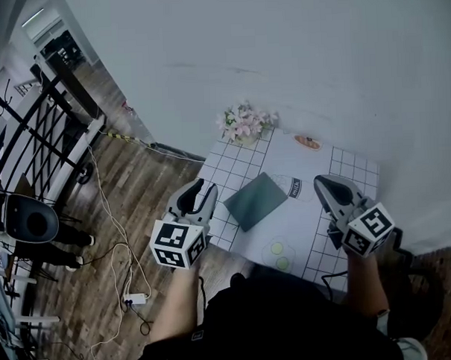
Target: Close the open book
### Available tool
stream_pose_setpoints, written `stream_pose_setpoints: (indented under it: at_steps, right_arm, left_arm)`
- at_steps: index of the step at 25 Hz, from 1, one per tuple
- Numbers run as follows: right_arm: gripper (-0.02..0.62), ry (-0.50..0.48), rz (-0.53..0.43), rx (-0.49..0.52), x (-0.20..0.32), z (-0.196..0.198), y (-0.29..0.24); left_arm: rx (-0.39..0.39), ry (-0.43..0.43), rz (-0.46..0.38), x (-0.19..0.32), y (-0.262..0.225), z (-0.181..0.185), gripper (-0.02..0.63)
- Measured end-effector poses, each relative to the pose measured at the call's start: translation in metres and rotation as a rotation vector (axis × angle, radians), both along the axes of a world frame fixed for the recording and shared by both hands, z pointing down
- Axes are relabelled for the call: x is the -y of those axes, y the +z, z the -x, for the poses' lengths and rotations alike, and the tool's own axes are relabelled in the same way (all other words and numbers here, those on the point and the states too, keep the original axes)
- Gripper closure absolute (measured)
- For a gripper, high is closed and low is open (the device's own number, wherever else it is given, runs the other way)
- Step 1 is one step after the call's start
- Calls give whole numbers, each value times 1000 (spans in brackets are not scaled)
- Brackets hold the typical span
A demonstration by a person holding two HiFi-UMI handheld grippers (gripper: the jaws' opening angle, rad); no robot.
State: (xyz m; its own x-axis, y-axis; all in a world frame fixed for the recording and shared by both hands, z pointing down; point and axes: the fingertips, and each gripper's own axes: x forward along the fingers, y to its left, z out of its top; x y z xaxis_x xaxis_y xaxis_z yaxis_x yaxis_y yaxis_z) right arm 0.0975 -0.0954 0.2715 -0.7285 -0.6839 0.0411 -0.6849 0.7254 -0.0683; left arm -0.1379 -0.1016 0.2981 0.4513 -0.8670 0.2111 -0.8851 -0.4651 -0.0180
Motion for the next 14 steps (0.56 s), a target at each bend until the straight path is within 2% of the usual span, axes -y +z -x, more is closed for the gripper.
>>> stream_pose_setpoints:
  at_steps: [14]
  right_arm:
    - [592,-15,35,-3,9,6,7]
  left_arm:
    - [-14,34,34,10,5,-5,479]
